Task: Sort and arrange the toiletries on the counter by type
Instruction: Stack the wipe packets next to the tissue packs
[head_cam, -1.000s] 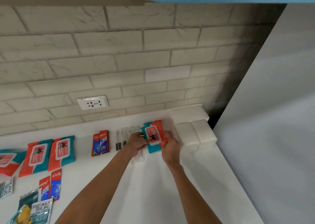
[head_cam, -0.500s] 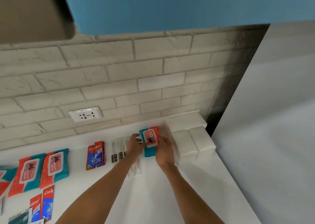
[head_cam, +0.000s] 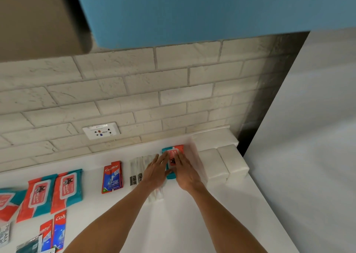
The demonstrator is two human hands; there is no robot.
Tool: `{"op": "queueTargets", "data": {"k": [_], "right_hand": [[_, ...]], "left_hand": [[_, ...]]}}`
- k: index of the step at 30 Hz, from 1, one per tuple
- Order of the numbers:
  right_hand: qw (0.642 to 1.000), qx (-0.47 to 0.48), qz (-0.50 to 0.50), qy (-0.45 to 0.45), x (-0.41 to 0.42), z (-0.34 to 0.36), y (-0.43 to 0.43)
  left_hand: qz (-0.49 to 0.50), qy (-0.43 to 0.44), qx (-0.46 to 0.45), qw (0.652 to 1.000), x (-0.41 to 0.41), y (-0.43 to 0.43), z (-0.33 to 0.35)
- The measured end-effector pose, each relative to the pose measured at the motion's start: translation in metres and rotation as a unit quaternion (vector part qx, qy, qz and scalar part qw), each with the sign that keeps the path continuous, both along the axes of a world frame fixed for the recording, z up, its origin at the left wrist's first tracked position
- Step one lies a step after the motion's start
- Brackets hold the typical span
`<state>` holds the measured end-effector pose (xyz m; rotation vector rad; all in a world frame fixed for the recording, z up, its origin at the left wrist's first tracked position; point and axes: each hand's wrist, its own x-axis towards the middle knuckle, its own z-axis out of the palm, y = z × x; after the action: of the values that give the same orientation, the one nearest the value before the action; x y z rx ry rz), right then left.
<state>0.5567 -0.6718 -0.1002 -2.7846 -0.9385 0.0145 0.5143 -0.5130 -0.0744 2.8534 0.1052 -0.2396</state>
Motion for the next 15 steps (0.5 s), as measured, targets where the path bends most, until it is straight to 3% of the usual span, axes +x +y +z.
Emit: {"op": "queueTargets", "data": {"k": [10,15], "right_hand": [[0.996,0.001,-0.006,0.084,0.008,0.009,-0.003],[0.996,0.029,-0.025,0.077,0.003,0.024,-0.001]], "left_hand": [[0.029,0.002,-0.011,0.999,-0.004,-0.012,-0.002],[0.015,-0.025,0.008,1.0,-0.007,-0.008,0.008]]}}
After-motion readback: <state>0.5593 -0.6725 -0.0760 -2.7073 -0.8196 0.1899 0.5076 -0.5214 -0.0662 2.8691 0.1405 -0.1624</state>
